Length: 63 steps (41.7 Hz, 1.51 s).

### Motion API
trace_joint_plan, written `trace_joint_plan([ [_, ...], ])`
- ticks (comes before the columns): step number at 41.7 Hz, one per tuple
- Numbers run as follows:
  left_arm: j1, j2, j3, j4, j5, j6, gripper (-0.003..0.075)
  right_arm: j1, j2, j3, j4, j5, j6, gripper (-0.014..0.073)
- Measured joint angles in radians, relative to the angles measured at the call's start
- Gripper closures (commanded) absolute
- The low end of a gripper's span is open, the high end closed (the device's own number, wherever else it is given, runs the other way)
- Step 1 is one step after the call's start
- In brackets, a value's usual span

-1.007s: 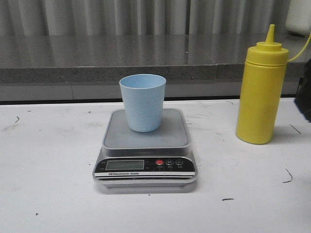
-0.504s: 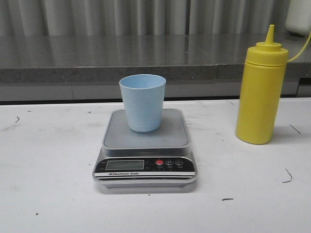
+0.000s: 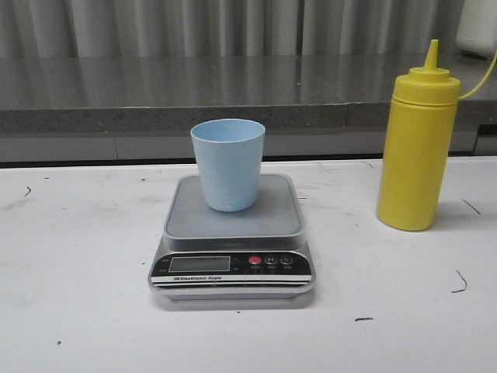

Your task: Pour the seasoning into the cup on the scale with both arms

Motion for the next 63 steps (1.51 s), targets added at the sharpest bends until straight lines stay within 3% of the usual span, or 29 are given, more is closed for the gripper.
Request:
trace_joint_plan([
  [4,0.0,0.0,0.0,0.0,0.0,0.0,0.0364,0.0,-0.002,0.0,0.001,0.0,0.0,0.0374],
  [8,0.0,0.0,0.0,0.0,0.0,0.0,0.0379,0.0,-0.002,0.0,0.001,0.0,-0.001,0.0547],
  [12,0.0,0.0,0.0,0.0,0.0,0.0,0.048,0.0,-0.002,0.0,0.001,0.0,-0.001,0.0666],
  [20,0.0,0.0,0.0,0.0,0.0,0.0,0.0742,0.0,-0.002,0.0,0.001,0.0,-0.001,0.0662],
  [49,0.024,-0.054,0.055,-0.007,-0.021,0.0,0.074,0.0,-0.002,0.0,0.002,0.004,-0.001,0.0662],
  [54,0.116,-0.142,0.135,-0.007,-0.108,0.0,0.074,0.0,-0.002,0.0,0.002,0.004,-0.001,0.0662],
  [63,0.313,-0.379,0.412,0.0,-0.425,0.0,0.074,0.0,-0.002,0.0,0.002,0.004,-0.001,0.0662],
])
